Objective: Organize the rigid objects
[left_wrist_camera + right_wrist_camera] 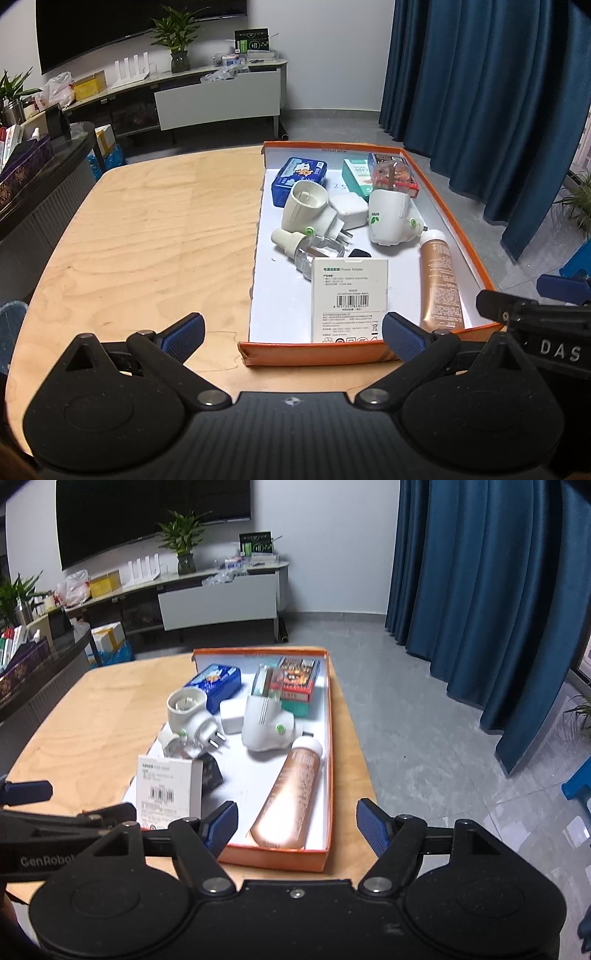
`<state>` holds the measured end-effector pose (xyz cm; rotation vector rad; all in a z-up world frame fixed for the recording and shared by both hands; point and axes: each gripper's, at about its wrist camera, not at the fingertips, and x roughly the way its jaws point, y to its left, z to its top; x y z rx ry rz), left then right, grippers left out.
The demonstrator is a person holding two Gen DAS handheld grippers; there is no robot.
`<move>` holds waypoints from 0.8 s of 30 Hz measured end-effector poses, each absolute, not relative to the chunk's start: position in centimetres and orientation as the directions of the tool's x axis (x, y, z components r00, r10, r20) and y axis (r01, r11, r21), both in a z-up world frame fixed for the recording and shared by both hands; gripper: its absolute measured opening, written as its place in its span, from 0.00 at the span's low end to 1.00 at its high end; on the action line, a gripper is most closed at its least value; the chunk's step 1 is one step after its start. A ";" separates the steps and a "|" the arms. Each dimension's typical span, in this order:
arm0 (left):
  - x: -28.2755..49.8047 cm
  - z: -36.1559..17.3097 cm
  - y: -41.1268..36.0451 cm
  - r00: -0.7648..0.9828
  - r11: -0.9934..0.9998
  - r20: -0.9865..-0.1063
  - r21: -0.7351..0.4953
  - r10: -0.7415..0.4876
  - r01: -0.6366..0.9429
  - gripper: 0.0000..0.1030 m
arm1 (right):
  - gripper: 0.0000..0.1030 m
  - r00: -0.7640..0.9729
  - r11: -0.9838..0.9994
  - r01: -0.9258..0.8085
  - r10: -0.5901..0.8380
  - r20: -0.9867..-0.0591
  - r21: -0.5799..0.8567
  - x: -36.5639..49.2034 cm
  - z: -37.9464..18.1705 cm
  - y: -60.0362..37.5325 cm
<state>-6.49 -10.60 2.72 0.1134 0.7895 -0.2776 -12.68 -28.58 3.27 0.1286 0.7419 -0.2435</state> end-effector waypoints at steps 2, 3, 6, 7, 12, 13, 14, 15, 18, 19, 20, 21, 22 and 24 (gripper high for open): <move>-6.5 2.6 -10.6 0.668 0.958 -0.717 -0.003 -0.202 0.287 1.00 | 0.82 0.708 0.964 0.262 -0.168 -0.686 0.035 -12.6 3.1 -28.6; -6.5 2.5 -10.7 0.667 0.957 -0.717 -0.002 -0.203 0.289 1.00 | 0.82 0.708 0.965 0.260 -0.164 -0.687 0.038 -12.5 3.0 -28.6; -6.5 2.5 -10.7 0.665 0.957 -0.718 0.000 -0.203 0.292 1.00 | 0.82 0.705 0.966 0.256 -0.162 -0.691 0.035 -12.4 2.8 -28.5; -6.5 2.4 -10.8 0.664 0.956 -0.719 0.000 -0.203 0.292 1.00 | 0.82 0.703 0.966 0.257 -0.164 -0.692 0.032 -12.4 2.8 -28.5; -6.6 2.4 -10.9 0.663 0.955 -0.719 -0.003 -0.207 0.296 1.00 | 0.82 0.702 0.965 0.260 -0.163 -0.694 0.037 -12.3 2.7 -28.6; -6.6 2.4 -10.9 0.665 0.955 -0.718 0.000 -0.207 0.297 1.00 | 0.82 0.701 0.965 0.261 -0.164 -0.694 0.036 -12.3 2.8 -28.6; -6.7 2.5 -11.0 0.666 0.954 -0.716 0.003 -0.208 0.300 1.00 | 0.82 0.701 0.965 0.262 -0.165 -0.694 0.034 -12.3 2.8 -28.6; -6.7 2.4 -11.0 0.667 0.954 -0.715 0.003 -0.208 0.301 1.00 | 0.82 0.701 0.964 0.262 -0.166 -0.693 0.034 -12.3 2.8 -28.7; -6.6 2.4 -11.1 0.664 0.953 -0.717 0.000 -0.211 0.303 1.00 | 0.82 0.701 0.964 0.263 -0.167 -0.693 0.034 -12.2 2.7 -28.7; -6.7 2.4 -11.1 0.666 0.953 -0.716 0.003 -0.210 0.304 1.00 | 0.82 0.701 0.964 0.263 -0.167 -0.693 0.033 -12.2 2.7 -28.7; -6.6 2.4 -11.1 0.666 0.953 -0.715 0.003 -0.210 0.304 1.00 | 0.82 0.701 0.964 0.263 -0.167 -0.693 0.033 -12.2 2.7 -28.7; -6.7 2.4 -11.1 0.666 0.953 -0.715 0.004 -0.210 0.304 1.00 | 0.82 0.701 0.964 0.263 -0.167 -0.693 0.033 -12.2 2.8 -28.7; -6.6 2.5 -11.1 0.667 0.952 -0.715 0.004 -0.210 0.305 1.00 | 0.82 0.701 0.964 0.263 -0.167 -0.693 0.034 -12.2 2.7 -28.7; -6.6 2.5 -11.1 0.666 0.952 -0.716 0.003 -0.211 0.305 1.00 | 0.82 0.701 0.964 0.263 -0.168 -0.693 0.032 -12.2 2.8 -28.7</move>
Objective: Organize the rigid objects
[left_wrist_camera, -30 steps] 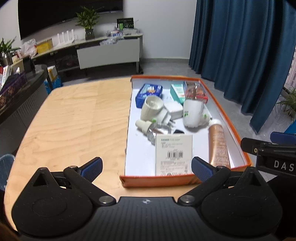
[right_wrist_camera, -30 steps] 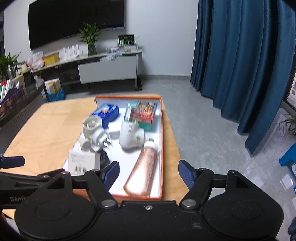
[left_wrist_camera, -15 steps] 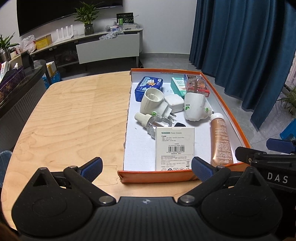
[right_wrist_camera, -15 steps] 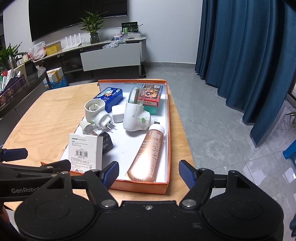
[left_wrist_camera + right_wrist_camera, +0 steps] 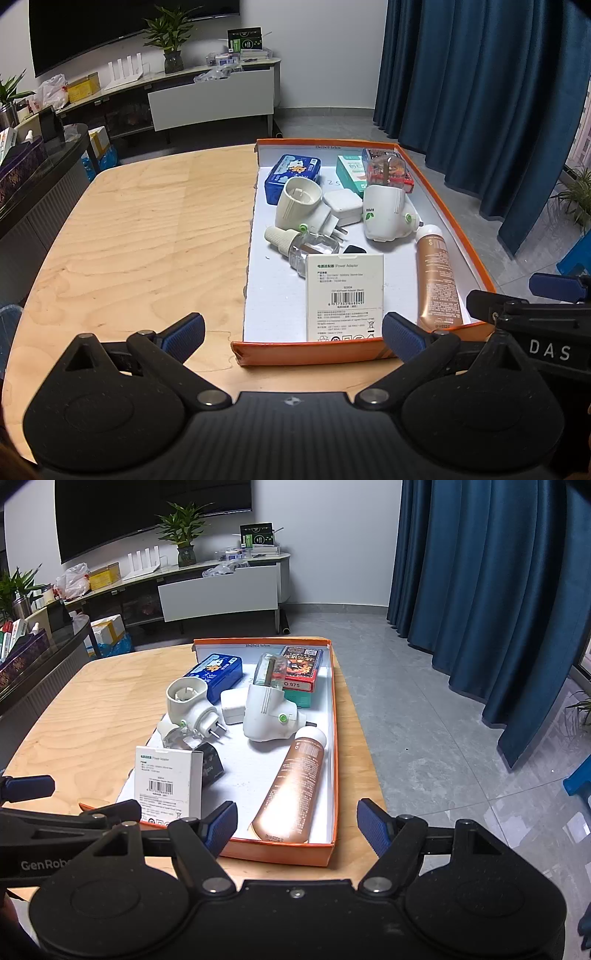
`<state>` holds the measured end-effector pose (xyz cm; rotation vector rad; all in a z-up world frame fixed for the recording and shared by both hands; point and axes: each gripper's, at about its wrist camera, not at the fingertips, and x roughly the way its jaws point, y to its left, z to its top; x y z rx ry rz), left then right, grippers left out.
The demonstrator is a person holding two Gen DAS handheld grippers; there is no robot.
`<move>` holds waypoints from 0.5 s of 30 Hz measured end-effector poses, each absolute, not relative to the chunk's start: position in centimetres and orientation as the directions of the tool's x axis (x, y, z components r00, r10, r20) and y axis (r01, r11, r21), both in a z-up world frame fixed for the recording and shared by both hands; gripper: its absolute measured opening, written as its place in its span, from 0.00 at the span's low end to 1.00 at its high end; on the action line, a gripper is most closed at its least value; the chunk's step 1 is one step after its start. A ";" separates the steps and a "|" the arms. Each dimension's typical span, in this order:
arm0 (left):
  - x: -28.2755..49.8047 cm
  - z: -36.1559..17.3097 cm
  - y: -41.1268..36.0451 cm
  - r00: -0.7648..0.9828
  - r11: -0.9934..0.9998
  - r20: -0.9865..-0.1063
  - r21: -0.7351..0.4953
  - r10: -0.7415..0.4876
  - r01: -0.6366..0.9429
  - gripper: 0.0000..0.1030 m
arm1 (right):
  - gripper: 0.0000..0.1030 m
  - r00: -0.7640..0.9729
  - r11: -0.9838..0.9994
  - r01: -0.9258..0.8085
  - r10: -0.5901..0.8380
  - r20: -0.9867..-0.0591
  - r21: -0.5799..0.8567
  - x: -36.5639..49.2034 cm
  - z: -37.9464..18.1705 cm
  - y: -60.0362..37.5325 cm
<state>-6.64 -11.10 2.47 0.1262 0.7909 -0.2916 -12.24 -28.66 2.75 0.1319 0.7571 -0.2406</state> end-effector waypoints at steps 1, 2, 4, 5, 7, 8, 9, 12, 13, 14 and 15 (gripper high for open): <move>-6.7 2.5 -11.1 0.666 0.953 -0.715 0.003 -0.211 0.304 1.00 | 0.82 0.701 0.964 0.263 -0.169 -0.693 0.032 -12.2 2.8 -28.7; -6.7 2.5 -11.1 0.667 0.952 -0.715 0.003 -0.211 0.305 1.00 | 0.82 0.701 0.964 0.263 -0.168 -0.693 0.032 -12.2 2.7 -28.7; -6.7 2.5 -11.1 0.668 0.952 -0.714 0.007 -0.209 0.305 1.00 | 0.82 0.701 0.964 0.263 -0.167 -0.693 0.034 -12.2 2.7 -28.7; -6.7 2.5 -11.2 0.669 0.952 -0.714 0.008 -0.208 0.305 1.00 | 0.82 0.701 0.964 0.263 -0.167 -0.693 0.033 -12.2 2.7 -28.6; -6.6 2.5 -11.1 0.670 0.952 -0.713 0.010 -0.208 0.305 1.00 | 0.82 0.701 0.964 0.262 -0.168 -0.693 0.031 -12.2 2.7 -28.6; -6.6 2.5 -11.1 0.669 0.952 -0.714 0.009 -0.208 0.305 1.00 | 0.82 0.701 0.965 0.262 -0.168 -0.693 0.031 -12.2 2.7 -28.7; -6.6 2.5 -11.1 0.669 0.952 -0.714 0.009 -0.208 0.305 1.00 | 0.82 0.701 0.964 0.263 -0.168 -0.693 0.032 -12.2 2.7 -28.6; -6.7 2.5 -11.1 0.671 0.952 -0.712 0.011 -0.207 0.305 1.00 | 0.82 0.701 0.964 0.263 -0.168 -0.693 0.032 -12.2 2.7 -28.6; -6.7 2.5 -11.1 0.671 0.952 -0.712 0.012 -0.206 0.306 1.00 | 0.82 0.701 0.964 0.263 -0.168 -0.693 0.032 -12.2 2.8 -28.6; -6.7 2.6 -11.1 0.671 0.952 -0.712 0.012 -0.207 0.306 1.00 | 0.82 0.701 0.964 0.262 -0.168 -0.693 0.031 -12.2 2.8 -28.6; -6.7 2.6 -11.1 0.672 0.952 -0.711 0.013 -0.207 0.306 1.00 | 0.82 0.701 0.964 0.262 -0.168 -0.693 0.031 -12.2 2.8 -28.6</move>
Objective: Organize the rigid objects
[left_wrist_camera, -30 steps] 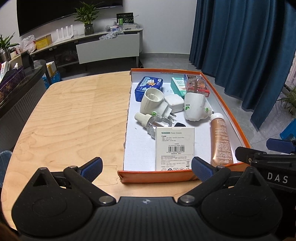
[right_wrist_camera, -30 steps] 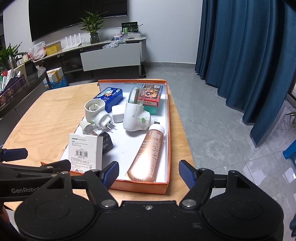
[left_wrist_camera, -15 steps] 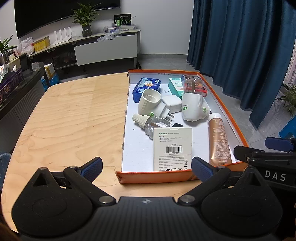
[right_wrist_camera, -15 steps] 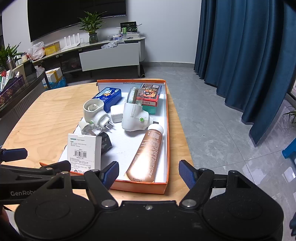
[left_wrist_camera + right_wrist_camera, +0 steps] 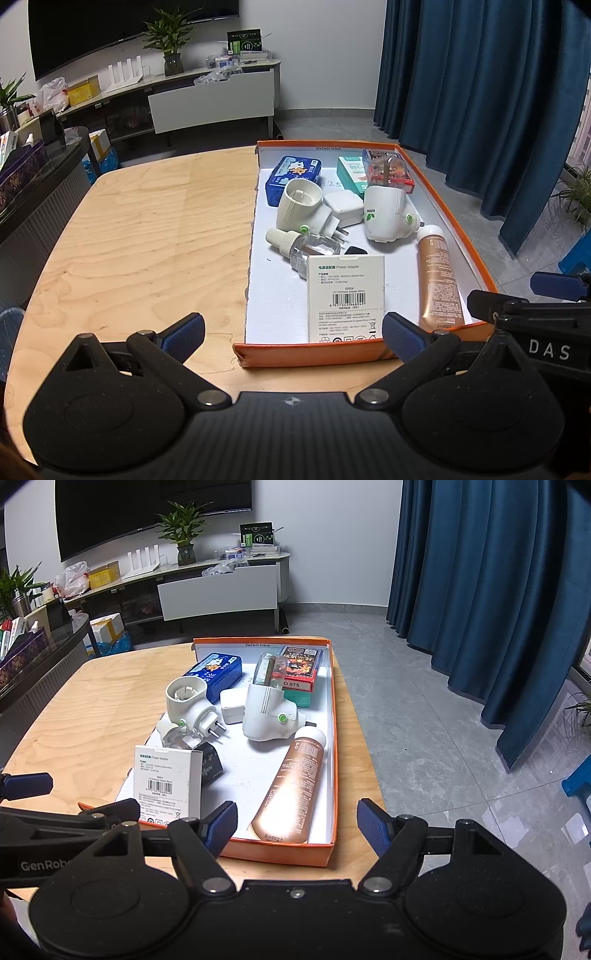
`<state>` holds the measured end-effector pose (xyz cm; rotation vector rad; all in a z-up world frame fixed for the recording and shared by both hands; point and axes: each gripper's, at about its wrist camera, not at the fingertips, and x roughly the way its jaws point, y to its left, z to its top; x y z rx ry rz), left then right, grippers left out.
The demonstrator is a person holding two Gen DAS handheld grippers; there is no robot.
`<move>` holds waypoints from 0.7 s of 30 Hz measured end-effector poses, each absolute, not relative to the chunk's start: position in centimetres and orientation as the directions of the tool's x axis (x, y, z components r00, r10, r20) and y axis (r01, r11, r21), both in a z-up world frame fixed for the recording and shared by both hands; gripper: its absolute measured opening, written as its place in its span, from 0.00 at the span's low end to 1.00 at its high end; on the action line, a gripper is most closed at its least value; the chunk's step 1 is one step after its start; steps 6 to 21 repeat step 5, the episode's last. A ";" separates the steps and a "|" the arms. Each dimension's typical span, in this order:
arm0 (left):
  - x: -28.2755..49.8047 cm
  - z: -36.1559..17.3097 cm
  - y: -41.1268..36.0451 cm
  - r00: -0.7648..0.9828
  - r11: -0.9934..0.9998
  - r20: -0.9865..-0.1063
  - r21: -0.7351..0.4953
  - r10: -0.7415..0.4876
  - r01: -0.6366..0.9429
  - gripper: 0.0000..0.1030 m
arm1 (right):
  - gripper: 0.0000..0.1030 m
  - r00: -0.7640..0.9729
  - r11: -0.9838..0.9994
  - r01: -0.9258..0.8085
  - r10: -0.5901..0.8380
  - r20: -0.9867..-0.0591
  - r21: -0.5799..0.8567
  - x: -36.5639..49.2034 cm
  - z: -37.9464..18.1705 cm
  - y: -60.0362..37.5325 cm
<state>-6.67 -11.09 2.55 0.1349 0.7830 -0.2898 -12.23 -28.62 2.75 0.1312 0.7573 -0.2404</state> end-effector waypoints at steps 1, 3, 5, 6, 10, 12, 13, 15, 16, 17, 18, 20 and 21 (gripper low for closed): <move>-6.7 2.6 -11.1 0.673 0.952 -0.710 0.014 -0.206 0.306 1.00 | 0.82 0.701 0.964 0.262 -0.168 -0.693 0.032 -12.2 2.8 -28.6; -6.7 2.6 -11.1 0.676 0.952 -0.708 0.017 -0.205 0.306 1.00 | 0.82 0.701 0.964 0.262 -0.169 -0.693 0.030 -12.2 2.8 -28.6; -6.7 2.6 -11.1 0.679 0.951 -0.705 0.020 -0.206 0.308 1.00 | 0.82 0.701 0.964 0.263 -0.169 -0.693 0.031 -12.2 2.8 -28.6; -6.7 2.6 -11.1 0.679 0.951 -0.705 0.020 -0.206 0.308 1.00 | 0.82 0.701 0.964 0.263 -0.169 -0.693 0.031 -12.2 2.8 -28.6; -6.7 2.6 -11.1 0.679 0.951 -0.705 0.020 -0.206 0.308 1.00 | 0.82 0.701 0.964 0.263 -0.169 -0.693 0.031 -12.2 2.8 -28.6; -6.7 2.6 -11.1 0.679 0.951 -0.705 0.020 -0.206 0.308 1.00 | 0.82 0.701 0.964 0.263 -0.169 -0.693 0.031 -12.2 2.8 -28.6; -6.7 2.6 -11.1 0.679 0.951 -0.705 0.020 -0.206 0.308 1.00 | 0.82 0.701 0.964 0.263 -0.169 -0.693 0.031 -12.2 2.8 -28.6; -6.7 2.6 -11.1 0.679 0.951 -0.705 0.020 -0.206 0.308 1.00 | 0.82 0.701 0.964 0.263 -0.169 -0.693 0.031 -12.2 2.8 -28.6; -6.7 2.6 -11.1 0.679 0.951 -0.705 0.020 -0.206 0.308 1.00 | 0.82 0.701 0.964 0.263 -0.169 -0.693 0.031 -12.2 2.8 -28.6; -6.7 2.6 -11.1 0.679 0.951 -0.705 0.020 -0.206 0.308 1.00 | 0.82 0.701 0.964 0.263 -0.169 -0.693 0.031 -12.2 2.8 -28.6; -6.7 2.6 -11.1 0.679 0.951 -0.705 0.020 -0.206 0.308 1.00 | 0.82 0.701 0.964 0.263 -0.169 -0.693 0.031 -12.2 2.8 -28.6; -6.7 2.6 -11.1 0.679 0.951 -0.705 0.020 -0.206 0.308 1.00 | 0.82 0.701 0.964 0.263 -0.169 -0.693 0.031 -12.2 2.8 -28.6; -6.7 2.6 -11.1 0.679 0.951 -0.705 0.020 -0.206 0.308 1.00 | 0.82 0.701 0.964 0.263 -0.169 -0.693 0.031 -12.2 2.8 -28.6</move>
